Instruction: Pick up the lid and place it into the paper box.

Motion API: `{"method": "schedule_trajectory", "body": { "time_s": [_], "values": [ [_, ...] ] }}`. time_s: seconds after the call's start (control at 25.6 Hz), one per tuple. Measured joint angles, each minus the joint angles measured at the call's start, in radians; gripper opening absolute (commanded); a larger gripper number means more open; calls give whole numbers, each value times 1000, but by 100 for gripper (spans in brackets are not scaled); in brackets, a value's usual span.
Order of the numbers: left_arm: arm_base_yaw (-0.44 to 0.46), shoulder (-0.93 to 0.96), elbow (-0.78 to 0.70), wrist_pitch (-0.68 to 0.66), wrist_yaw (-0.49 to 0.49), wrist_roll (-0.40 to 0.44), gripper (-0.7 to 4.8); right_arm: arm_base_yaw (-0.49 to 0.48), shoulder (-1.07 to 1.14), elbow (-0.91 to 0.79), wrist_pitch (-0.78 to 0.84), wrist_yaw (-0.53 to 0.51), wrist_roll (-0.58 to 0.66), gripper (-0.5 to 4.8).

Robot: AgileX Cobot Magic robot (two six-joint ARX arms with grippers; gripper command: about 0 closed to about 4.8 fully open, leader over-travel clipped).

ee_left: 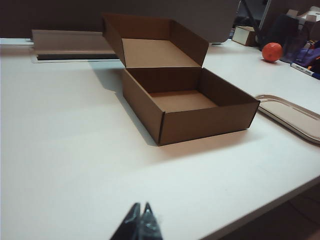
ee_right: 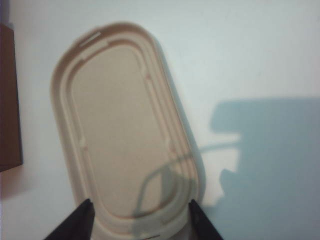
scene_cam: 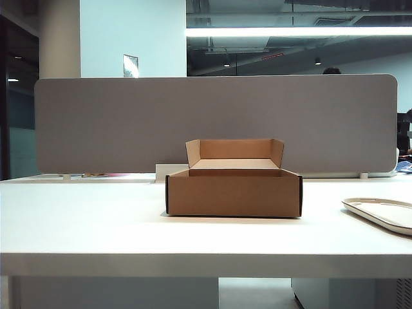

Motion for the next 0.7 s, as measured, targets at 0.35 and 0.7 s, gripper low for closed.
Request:
{"method": "schedule_trajectory", "body": {
  "time_s": [0.35, 0.7],
  "values": [
    [0, 0, 0, 0, -1, 0, -4, -16, 100, 1, -18, -65, 14, 265],
    [0, 0, 0, 0, -3, 0, -4, -16, 168, 1, -19, -18, 13, 265]
  ]
}}
